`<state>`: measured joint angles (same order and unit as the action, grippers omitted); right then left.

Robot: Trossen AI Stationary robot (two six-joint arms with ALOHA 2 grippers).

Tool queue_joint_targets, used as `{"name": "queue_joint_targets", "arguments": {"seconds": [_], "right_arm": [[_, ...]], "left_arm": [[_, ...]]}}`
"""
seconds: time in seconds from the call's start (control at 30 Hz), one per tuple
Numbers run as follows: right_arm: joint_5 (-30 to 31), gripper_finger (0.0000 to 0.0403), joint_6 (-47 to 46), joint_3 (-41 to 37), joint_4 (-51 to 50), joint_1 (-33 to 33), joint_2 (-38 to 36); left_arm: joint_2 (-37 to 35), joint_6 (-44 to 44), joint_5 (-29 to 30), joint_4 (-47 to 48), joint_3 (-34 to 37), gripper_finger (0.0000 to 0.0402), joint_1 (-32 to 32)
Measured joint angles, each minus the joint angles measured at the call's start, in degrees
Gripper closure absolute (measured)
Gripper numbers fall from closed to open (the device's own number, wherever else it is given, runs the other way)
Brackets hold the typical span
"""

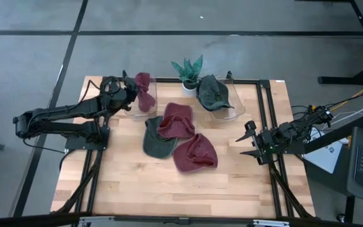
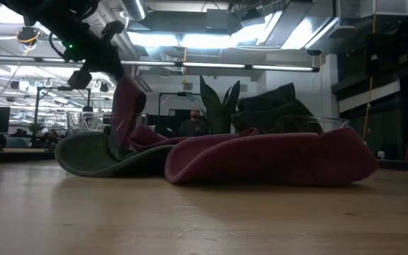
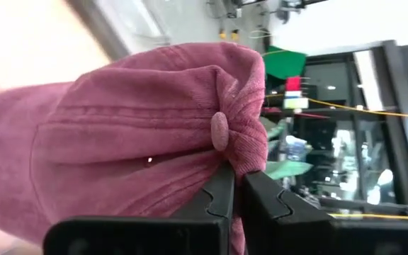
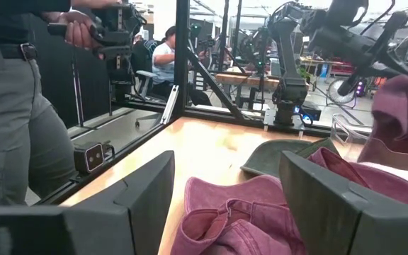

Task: Pick & Place hat
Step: Put the bottom red cap into the left bin

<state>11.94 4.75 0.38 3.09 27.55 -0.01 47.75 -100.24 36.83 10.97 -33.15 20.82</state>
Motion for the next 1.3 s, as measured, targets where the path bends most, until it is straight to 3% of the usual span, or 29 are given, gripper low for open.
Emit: {"name": "queue_joint_targets", "arguments": {"seconds": [0.2,0.4,0.77,1.07,1.3], "right_arm": [[-0.02,0.0150,0.00,0.00,-0.01,0.00,0.00],[0.00,0.0150,0.00,0.00,-0.02,0.00,0.00],[0.00,0.0150,0.00,0.00,0.00,0.00,0.00],[0.00,0.0150,0.00,0.00,-0.01,0.00,0.00],[0.00,0.0150,0.00,0.00,-0.01,0.00,0.00]], "left_arm": [[-0.38,-6.00,-1.48,6.43,0.00,0.0389,-0.02],[-4.34,-6.58,-3.60,11.70,0.00,0.0366,-0.02],[-16.29,-2.47,3.07,27.07,0.00,0.0330,-0.02],[-20.26,-4.38,-2.87,40.46,0.00,0.0329,-0.02],[-21.56,-0.82,-3.83,44.52,0.00,0.0329,-0.07]]}}
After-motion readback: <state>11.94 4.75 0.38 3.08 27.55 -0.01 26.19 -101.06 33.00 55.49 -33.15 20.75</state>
